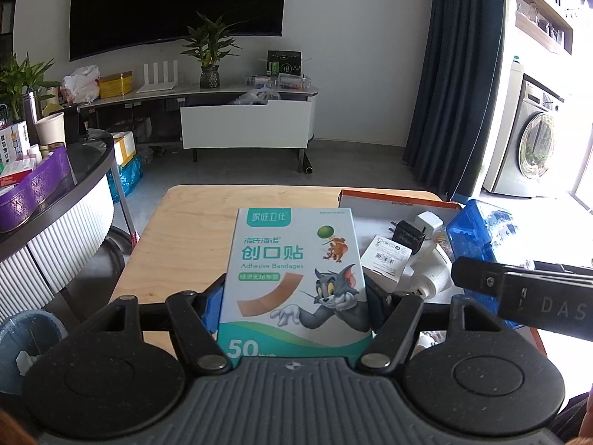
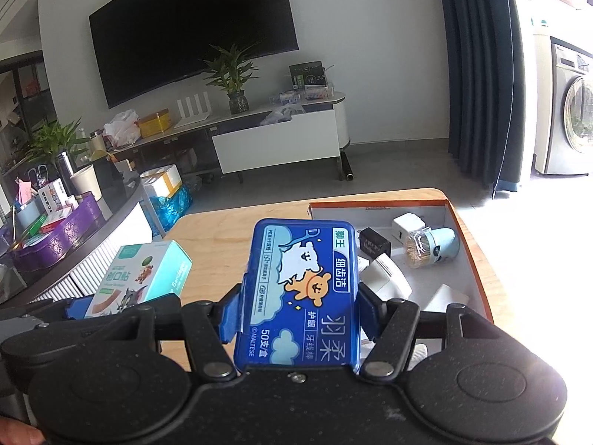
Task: Organize rigid objects
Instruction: 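Carry the green bandage box with the left gripper while the right carries the blue box over the cardboard box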
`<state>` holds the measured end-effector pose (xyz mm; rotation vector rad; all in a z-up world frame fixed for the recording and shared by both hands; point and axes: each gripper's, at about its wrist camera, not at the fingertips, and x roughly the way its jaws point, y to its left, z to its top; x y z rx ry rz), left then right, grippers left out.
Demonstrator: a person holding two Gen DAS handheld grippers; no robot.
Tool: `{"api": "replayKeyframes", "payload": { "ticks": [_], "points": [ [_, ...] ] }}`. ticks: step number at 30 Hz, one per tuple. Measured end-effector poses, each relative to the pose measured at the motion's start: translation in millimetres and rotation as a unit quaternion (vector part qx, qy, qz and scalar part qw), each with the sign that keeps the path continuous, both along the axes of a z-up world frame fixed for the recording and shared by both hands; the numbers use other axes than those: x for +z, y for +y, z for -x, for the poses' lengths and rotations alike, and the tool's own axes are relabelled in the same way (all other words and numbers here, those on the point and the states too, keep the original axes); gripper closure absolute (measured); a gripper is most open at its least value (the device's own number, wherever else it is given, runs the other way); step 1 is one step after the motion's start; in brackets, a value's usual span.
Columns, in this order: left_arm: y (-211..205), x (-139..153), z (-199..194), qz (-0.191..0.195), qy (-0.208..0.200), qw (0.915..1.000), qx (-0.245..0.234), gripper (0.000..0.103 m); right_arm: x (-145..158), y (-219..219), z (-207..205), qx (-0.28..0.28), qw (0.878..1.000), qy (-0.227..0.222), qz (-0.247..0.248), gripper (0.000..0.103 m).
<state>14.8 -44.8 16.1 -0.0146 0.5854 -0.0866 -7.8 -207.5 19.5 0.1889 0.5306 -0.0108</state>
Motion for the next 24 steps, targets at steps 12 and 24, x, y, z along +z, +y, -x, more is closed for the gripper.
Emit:
{"api": "replayKeyframes", "payload": {
  "ticks": [12,24],
  "points": [
    [-22,-2,1,-0.007,-0.003,0.9993,-0.038,0.032,3,-24,15,-0.033,0.999,-0.010,-0.006,0.029],
    [-44,-6,-10,-0.008,-0.002,0.9978,-0.066,0.032,-2,-52,23,-0.069,0.998,-0.010,-0.009,0.029]
  ]
}}
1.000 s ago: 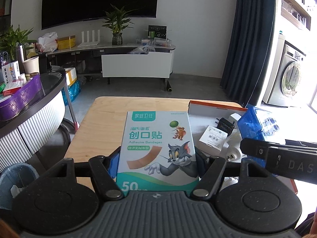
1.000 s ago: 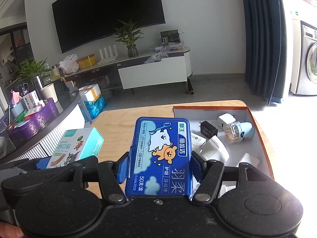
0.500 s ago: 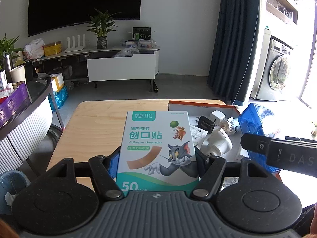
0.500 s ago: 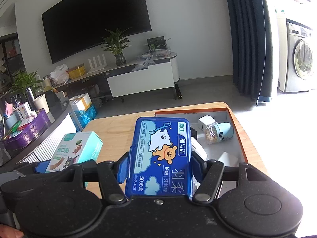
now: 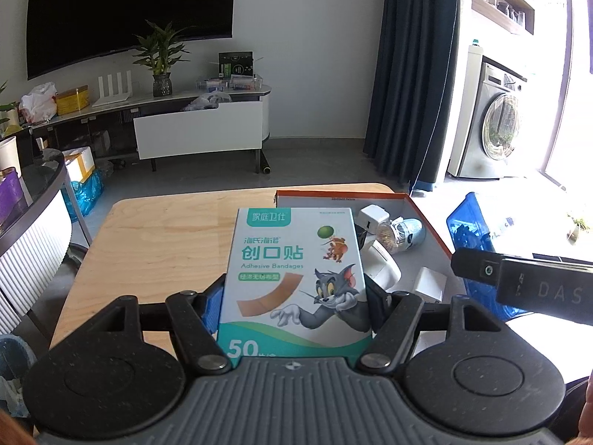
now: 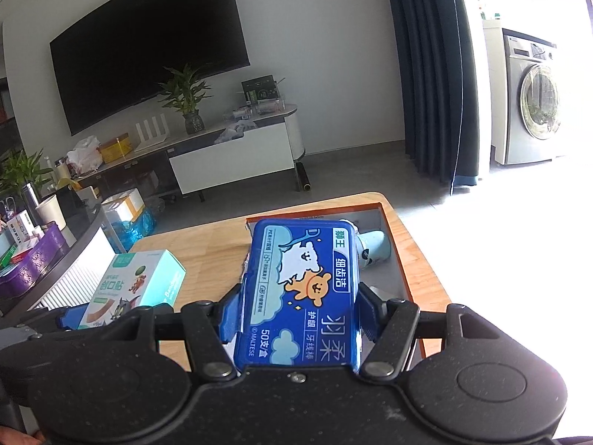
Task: Organize rigid objects
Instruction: 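Carry the green bandage box with the left gripper while the right carries the blue box over the cardboard box, then lower the green bandage box with the left gripper while the right lowers the blue box into the cardboard box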
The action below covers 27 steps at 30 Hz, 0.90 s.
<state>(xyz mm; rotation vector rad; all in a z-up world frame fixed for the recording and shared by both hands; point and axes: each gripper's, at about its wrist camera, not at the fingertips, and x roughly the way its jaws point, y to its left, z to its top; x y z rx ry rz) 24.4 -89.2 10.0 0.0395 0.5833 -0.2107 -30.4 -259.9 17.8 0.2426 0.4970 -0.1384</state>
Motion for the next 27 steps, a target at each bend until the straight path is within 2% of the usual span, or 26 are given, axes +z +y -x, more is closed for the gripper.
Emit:
{"api": "replayKeyframes", "payload": {
  "ticks": [16,27],
  "points": [
    [-22,-9,-19,0.000,0.019,0.9991,-0.037,0.032,-5,-27,-8,-0.028,1.000,0.007,-0.002,0.029],
    [-28,-15,-30,0.004,0.034,0.9984,-0.045,0.032,-6,-29,-20,-0.027,1.000,0.012,0.005,0.029]
  ]
}}
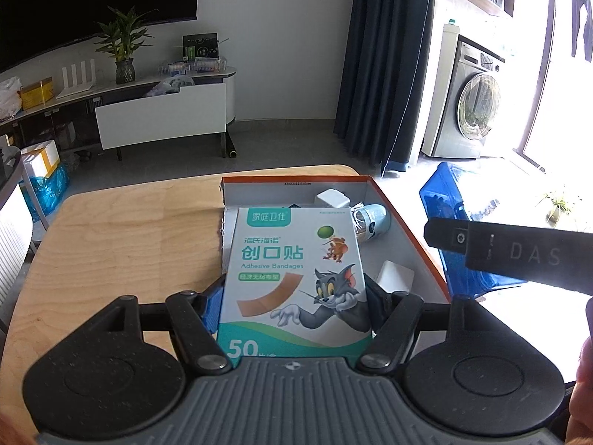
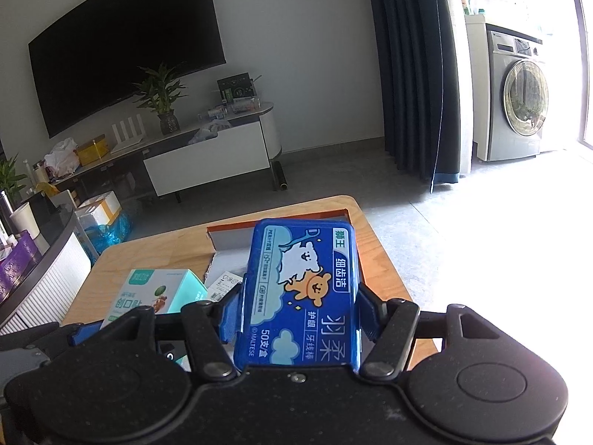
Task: Organize rigid objects
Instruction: 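Lower the green bandage box with the left gripper while the right lowers the blue box into the cardboard box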
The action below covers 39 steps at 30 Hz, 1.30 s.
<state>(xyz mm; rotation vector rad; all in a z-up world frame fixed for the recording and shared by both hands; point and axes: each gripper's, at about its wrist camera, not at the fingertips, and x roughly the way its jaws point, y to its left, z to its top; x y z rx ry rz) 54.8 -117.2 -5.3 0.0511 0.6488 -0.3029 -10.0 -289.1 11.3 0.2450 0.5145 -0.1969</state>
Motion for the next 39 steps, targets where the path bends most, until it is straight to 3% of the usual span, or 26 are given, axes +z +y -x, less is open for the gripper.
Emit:
{"api": "replayKeyframes", "payload": {
  "ticks": [39],
  "points": [
    [-9,-5,-35,-0.006,0.030,0.9995,-0.008,0.032,-1,-13,-35,0.001,1.000,0.028,-0.002,0.029]
  ]
}}
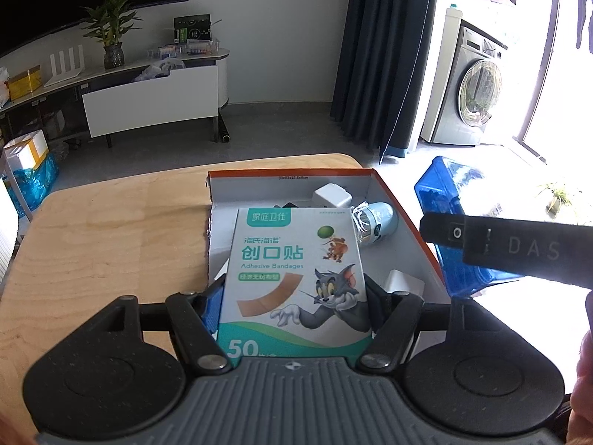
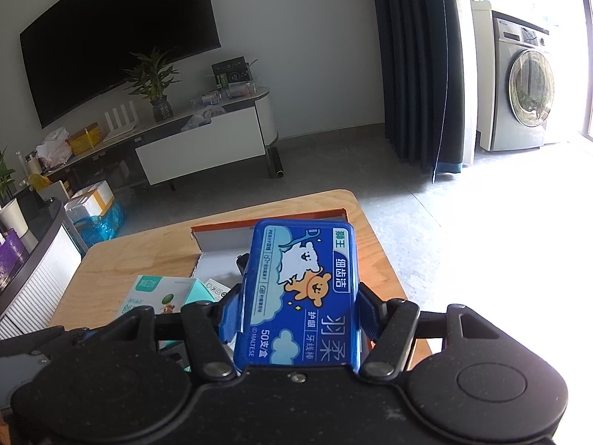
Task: Organize rigid objects
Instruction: 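Lower the green bandage box with the left gripper while the right lowers the blue box into the cardboard box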
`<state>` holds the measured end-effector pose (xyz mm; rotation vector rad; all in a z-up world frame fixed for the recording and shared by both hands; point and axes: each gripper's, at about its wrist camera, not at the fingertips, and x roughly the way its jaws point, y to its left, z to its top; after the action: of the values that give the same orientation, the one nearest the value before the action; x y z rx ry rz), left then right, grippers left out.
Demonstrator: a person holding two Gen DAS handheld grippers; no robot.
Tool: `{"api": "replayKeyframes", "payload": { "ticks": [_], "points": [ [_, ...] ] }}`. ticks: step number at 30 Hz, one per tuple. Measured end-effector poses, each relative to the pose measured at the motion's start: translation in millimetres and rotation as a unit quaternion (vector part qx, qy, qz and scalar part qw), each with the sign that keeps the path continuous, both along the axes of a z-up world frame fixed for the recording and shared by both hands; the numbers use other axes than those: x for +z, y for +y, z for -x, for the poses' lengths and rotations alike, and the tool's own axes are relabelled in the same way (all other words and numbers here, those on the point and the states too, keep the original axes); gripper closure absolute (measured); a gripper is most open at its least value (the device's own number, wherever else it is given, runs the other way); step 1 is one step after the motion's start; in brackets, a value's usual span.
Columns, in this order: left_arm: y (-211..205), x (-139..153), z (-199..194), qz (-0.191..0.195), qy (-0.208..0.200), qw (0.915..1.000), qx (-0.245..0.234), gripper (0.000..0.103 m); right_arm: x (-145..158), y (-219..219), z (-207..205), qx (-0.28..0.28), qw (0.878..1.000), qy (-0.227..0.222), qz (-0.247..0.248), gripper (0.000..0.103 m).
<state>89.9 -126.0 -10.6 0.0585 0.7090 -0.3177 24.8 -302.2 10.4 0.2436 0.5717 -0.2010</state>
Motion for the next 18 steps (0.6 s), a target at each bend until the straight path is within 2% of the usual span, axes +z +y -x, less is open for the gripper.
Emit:
{"api": "replayKeyframes", "payload": {
  "ticks": [18],
  "points": [
    [0,-4,-21,-0.002,0.014,0.9999,-0.007,0.032,-7,-10,-12,-0.004,1.000,0.012,-0.011,0.029]
  ]
}}
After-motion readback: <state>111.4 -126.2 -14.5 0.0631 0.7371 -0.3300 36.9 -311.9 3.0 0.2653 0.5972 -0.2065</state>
